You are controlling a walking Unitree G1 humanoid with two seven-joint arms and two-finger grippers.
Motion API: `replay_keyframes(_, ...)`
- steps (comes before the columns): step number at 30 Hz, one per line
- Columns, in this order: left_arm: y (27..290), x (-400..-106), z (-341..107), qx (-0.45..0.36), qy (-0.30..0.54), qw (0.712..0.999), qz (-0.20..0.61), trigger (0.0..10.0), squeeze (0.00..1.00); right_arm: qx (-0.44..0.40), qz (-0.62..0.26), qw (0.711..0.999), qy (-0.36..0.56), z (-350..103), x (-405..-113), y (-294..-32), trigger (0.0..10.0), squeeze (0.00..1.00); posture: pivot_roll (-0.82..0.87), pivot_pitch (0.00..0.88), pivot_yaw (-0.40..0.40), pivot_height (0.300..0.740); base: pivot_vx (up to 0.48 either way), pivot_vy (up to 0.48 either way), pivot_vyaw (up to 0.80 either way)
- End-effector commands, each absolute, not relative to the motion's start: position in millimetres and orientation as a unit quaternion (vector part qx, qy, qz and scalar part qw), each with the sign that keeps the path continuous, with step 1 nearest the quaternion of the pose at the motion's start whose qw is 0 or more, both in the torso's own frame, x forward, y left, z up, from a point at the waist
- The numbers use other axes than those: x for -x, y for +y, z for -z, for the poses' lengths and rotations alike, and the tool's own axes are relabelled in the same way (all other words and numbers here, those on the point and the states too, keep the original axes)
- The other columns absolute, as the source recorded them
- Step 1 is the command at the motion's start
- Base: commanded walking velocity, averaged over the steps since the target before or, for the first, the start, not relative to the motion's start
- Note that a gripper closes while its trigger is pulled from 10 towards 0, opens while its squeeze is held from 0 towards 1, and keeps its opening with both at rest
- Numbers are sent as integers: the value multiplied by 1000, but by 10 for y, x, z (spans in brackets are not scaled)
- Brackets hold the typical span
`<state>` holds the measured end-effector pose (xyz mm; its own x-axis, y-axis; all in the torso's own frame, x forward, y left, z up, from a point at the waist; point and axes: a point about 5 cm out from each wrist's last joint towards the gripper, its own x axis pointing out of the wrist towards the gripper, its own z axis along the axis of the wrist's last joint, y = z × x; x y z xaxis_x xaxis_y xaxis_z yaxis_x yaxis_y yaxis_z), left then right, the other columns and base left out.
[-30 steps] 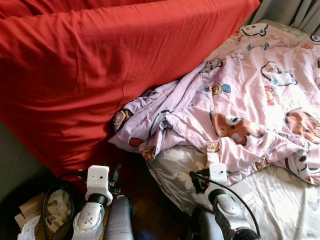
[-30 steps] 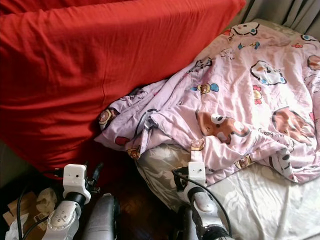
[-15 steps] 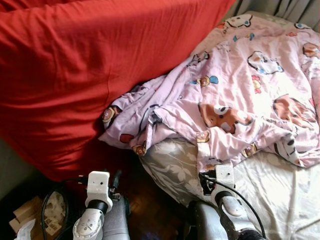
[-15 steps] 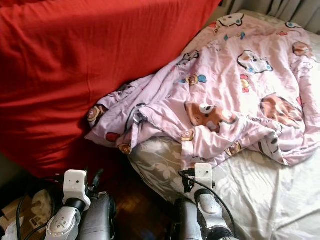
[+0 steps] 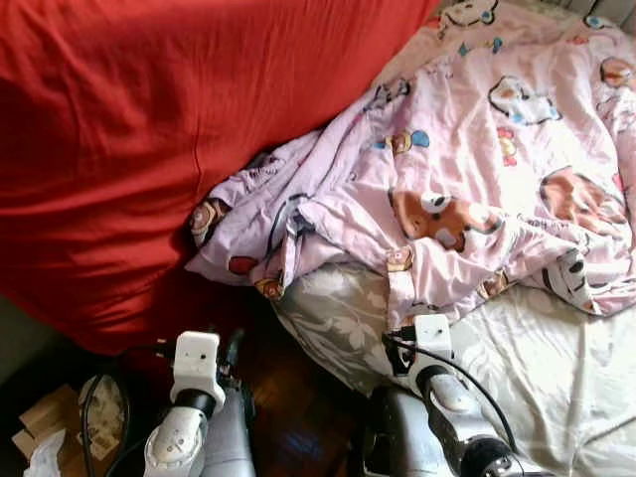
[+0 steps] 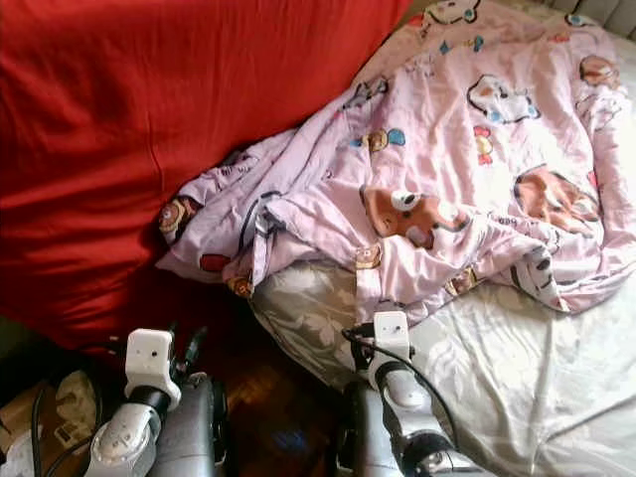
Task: Clean up the room
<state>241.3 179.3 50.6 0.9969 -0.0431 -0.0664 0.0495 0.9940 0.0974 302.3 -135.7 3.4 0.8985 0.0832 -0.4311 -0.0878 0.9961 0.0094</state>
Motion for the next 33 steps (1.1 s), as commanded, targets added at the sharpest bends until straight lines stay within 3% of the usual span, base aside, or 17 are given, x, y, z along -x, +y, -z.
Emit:
replay_keyframes(1,1774,-2321,-431,-45,54,997,25,10000,0,6,-42,970,240,35,-2965,-1357,10000,0,180,355,-76,607,0,0,0)
replay_keyframes(28,1759,-1962,-440,-31,77,997,1,10000,0,46,-44,973,224,-13,-3004,-1346,10000,0,198,452,-99,607,0,0,0)
replay_keyframes(29,1759,-1937,-437,-31,80,996,-1,10000,0,48,-44,973,221,-22,-3011,-1346,6510,0,199,456,-100,607,0,0,0)
replay_keyframes(30,1758,-1928,-438,-30,81,996,-2,10000,0,49,-44,973,220,-25,-3014,-1345,1333,0,200,457,-100,607,0,0,0)
replay_keyframes(31,1758,-1919,-439,-30,82,996,-3,10000,0,51,-44,973,219,-31,-3018,-1345,1333,0,200,458,-100,607,0,0,0)
replay_keyframes(32,1756,-1913,-440,-30,83,996,-4,10000,0,52,-44,974,217,-38,-3025,-1344,0,0,200,458,-100,607,0,0,0)
replay_keyframes(33,1756,-1903,-436,-30,84,996,-5,10000,0,52,-44,974,215,-46,-3032,-1345,0,0,199,460,-101,607,0,0,0)
